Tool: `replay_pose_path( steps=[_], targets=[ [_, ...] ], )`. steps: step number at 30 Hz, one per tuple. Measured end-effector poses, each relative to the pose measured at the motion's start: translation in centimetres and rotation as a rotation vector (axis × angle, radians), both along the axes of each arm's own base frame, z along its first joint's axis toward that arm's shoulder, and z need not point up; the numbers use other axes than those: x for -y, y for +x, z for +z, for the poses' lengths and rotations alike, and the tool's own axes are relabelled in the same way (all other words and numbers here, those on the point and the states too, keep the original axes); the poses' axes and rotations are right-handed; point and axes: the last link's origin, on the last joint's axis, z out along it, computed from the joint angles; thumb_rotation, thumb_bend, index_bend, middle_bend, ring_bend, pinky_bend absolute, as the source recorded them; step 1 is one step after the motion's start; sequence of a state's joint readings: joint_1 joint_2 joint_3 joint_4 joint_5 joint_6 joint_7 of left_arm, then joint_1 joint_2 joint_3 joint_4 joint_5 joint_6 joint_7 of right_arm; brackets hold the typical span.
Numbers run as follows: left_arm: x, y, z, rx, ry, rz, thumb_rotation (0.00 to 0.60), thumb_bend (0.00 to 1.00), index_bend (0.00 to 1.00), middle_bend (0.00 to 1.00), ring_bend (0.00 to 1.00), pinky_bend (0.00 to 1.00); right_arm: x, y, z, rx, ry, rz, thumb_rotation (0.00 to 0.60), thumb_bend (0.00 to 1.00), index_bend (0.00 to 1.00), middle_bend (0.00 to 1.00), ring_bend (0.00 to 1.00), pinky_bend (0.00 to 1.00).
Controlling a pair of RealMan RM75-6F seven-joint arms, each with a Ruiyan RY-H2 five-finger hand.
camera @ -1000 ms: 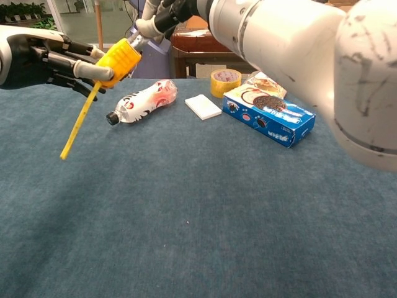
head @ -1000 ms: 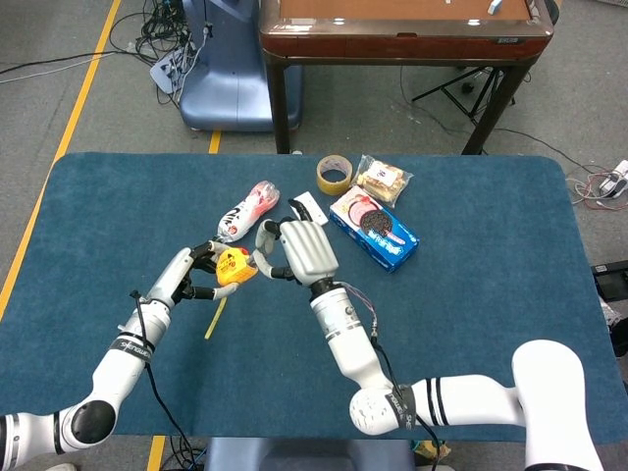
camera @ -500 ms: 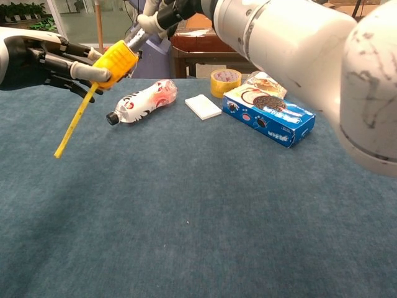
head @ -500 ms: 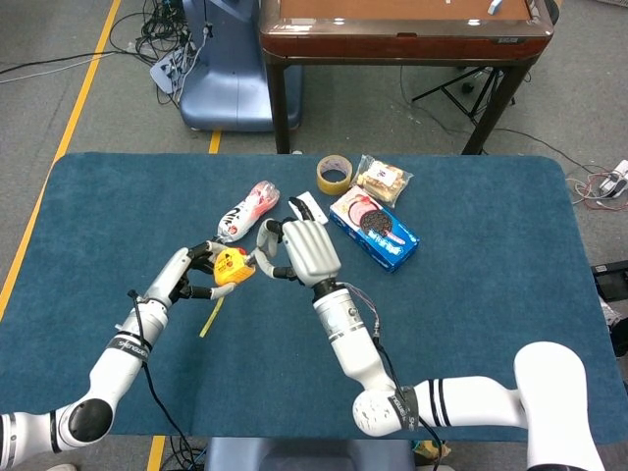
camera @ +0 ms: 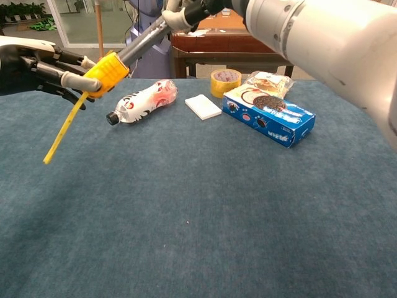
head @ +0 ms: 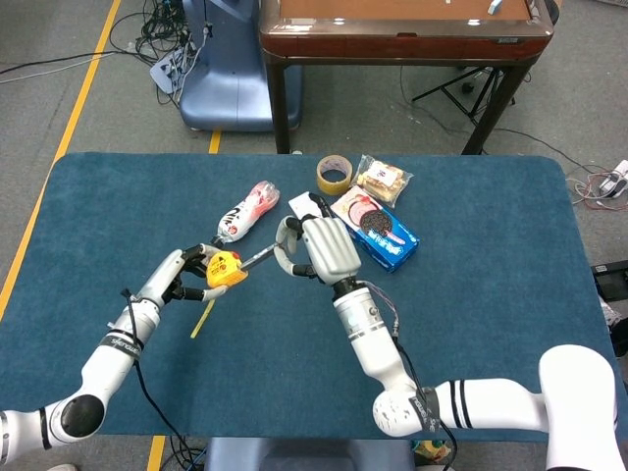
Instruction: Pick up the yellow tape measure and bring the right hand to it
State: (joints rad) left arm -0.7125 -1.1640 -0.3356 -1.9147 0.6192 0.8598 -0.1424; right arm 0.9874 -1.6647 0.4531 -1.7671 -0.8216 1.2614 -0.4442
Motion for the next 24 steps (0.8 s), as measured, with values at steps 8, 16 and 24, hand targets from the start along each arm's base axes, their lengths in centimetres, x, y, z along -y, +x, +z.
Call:
replay_pose_path(
  steps=[8,16,24],
  targets=[
    [-0.1,-1.3,0.0,-0.043,-0.055,-0.011,0.6,0.21,0.41,0.49,0.33,0.32,-0.2,-1.7,1.9,-0.006,-0.024,-0.002,0.6,0.81,0.66,0.66,0.48,0.06],
    [-0.3,-3.6,0.2,-0.084,-0.083,-0.005,0.6,0.21,0.41,0.49,0.33,0.32,-0.6,-3.5,4.3,-0.004,-0.063,-0.018,0.6,0.81,0.66,0.66,0.48,0.06],
    [-0.3,-5.9,0.3,-0.116,-0.087,0.024,0.6,0.21,0.41,0.49,0.33,0.32,-1.1,-5.8,7.1,-0.001,-0.113,-0.049,0.6,0.81,0.66,0.66,0.48,0.06]
  ],
)
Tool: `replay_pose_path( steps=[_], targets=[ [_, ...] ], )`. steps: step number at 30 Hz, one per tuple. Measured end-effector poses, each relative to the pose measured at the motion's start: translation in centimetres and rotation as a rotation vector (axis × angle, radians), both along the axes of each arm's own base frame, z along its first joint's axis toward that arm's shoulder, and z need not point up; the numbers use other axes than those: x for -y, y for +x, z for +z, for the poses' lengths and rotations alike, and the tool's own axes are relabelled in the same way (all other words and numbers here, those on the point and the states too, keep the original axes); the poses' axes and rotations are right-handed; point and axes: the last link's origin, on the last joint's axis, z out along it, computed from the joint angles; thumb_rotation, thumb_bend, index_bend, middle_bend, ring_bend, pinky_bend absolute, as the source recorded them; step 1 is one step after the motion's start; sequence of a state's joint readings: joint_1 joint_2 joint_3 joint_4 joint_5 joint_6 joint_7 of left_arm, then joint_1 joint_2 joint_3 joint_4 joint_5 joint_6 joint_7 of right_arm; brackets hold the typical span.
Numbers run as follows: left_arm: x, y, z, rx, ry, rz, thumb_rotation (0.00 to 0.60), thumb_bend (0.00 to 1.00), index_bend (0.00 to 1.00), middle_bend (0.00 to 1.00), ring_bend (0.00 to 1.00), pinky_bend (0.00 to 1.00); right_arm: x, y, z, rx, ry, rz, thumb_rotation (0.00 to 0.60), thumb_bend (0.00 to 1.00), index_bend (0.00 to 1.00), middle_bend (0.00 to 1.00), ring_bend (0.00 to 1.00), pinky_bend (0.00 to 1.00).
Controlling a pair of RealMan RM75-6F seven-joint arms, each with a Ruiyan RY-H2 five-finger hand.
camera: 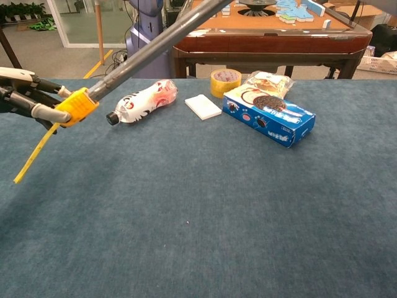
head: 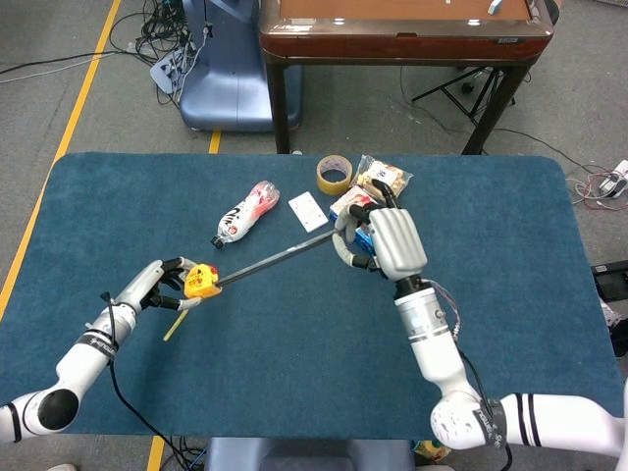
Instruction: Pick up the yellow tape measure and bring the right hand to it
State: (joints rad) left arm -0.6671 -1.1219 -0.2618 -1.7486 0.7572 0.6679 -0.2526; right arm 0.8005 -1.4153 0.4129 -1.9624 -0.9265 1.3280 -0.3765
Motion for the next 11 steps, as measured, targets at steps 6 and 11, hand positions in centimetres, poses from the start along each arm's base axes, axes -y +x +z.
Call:
replay_pose_path(
  steps=[6,11],
  targets=[
    [0.2,-1.4,-0.1,-0.003,-0.012,0.029,0.6,0.21,0.41,0.49,0.33,0.32,-0.6,-1.2,2.1,-0.001,-0.037,-0.013,0.6,0.81,0.66,0.66,0.48,0.06],
    [0.4,-1.9,-0.2,0.003,-0.017,0.041,0.6,0.21,0.41,0.49,0.33,0.32,-1.0,-1.8,3.3,0.004,-0.058,-0.021,0.6,0.81,0.66,0.66,0.48,0.06]
  ],
)
